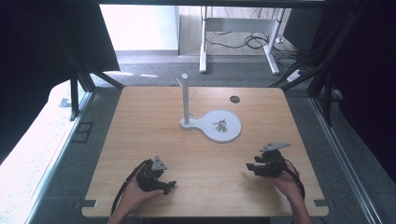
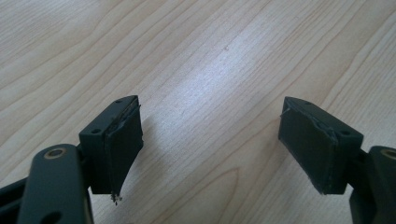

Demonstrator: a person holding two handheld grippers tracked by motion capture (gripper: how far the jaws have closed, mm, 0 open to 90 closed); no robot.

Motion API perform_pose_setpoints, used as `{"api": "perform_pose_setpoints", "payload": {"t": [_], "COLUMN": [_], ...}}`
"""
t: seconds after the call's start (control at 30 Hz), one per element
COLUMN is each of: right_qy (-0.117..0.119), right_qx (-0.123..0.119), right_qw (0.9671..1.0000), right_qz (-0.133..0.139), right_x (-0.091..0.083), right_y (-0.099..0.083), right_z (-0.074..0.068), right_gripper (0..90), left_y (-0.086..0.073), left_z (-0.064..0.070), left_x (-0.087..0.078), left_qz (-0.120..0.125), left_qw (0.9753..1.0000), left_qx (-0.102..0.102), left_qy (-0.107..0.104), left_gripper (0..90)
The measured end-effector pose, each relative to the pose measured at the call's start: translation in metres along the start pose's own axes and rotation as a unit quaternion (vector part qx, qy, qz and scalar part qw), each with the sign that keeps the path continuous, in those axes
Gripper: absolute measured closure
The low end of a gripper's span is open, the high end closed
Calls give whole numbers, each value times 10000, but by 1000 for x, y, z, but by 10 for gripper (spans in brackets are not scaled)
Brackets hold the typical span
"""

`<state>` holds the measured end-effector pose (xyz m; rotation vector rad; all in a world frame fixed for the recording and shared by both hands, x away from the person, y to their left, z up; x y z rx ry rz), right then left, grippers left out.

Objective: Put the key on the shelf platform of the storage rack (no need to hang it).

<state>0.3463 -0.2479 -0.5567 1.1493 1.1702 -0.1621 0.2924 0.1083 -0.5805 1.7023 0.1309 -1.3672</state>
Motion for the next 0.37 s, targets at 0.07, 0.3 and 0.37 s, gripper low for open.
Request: {"api": "perform_pose_setpoints", "payload": {"t": [0.07,0.3,0.37], "right_qy": [21,-151,-275], "right_qx": [140,119,156], "right_qw": [9999,9998,9994], "right_qz": [62,99,163], "right_x": [0,2,3], "right_y": [-3,-6,-7], "right_z": [4,9,13], "right_gripper": [488,445,424], "left_y": [0,1,3], "left_z": [1,2,2], "left_x": [1,2,0], "left_qz": [-23,13,79], "left_qw": [10000,10000,10000], "left_qx": [34,41,14], "left_qy": [9,19,30], "left_gripper": [219,221,221]}}
Point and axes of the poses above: each handheld gripper's, and its own axes: x roughly forward along the jaws, y roughly out of its top, z roughly to its right, the point moved 7 cm from there along x, roughly forward along the jaws, and after that the axes turned 1 degree about -z, right-handed, at the moved point
